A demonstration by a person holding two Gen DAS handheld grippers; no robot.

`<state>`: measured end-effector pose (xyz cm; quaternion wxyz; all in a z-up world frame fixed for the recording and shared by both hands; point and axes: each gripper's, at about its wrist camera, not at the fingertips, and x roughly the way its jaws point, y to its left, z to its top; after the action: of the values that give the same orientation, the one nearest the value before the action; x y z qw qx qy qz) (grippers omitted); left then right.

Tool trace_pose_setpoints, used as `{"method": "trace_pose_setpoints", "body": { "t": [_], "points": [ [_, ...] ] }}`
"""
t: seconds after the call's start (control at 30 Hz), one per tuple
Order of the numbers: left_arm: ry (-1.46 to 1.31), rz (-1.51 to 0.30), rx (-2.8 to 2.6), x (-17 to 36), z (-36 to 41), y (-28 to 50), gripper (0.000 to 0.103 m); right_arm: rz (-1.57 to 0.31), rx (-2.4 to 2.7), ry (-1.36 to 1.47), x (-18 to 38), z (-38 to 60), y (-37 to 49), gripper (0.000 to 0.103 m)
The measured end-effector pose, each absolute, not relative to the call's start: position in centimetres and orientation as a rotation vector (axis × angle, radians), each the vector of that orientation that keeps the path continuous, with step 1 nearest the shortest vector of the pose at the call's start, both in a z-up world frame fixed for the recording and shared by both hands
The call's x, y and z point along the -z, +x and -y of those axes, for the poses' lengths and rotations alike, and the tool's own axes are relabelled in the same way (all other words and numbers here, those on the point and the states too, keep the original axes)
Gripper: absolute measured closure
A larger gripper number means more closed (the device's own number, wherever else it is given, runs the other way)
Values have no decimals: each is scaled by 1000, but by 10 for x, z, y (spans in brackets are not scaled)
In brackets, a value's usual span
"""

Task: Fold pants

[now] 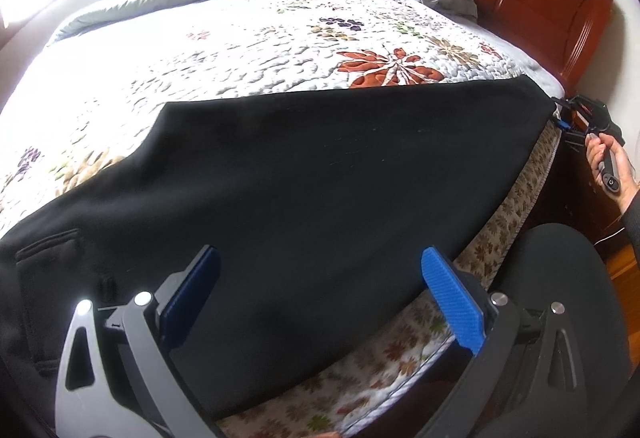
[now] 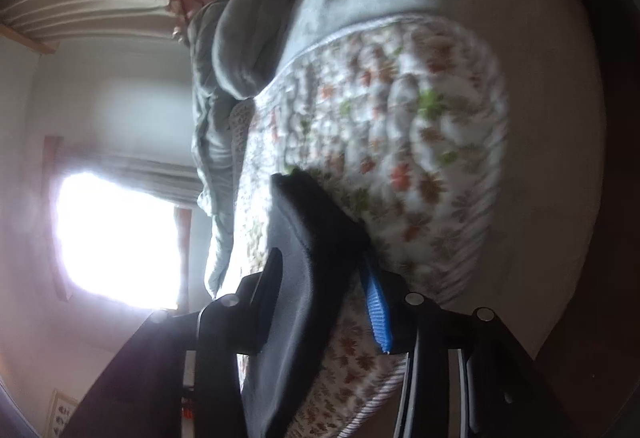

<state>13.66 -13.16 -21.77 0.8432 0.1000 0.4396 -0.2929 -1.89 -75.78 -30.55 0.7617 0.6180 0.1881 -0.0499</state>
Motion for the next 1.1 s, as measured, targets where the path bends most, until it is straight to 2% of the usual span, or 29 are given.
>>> {"method": "trace_pose_setpoints", "body": {
  "t": [0.37, 0.53, 0.6, 1.1],
  "points": [
    [203, -981, 594, 242, 143, 144, 3, -395, 31, 1316, 309, 749, 1, 62],
    [201, -983, 586, 246, 142, 145, 3, -417, 50, 1303, 308, 746, 7, 75],
    [203, -982, 585, 247, 142, 145, 3, -426, 56, 1275, 298, 742, 11, 90],
    [201, -977, 605, 248, 137, 145, 3, -415, 151, 959, 175, 687, 24, 92]
  ]
}}
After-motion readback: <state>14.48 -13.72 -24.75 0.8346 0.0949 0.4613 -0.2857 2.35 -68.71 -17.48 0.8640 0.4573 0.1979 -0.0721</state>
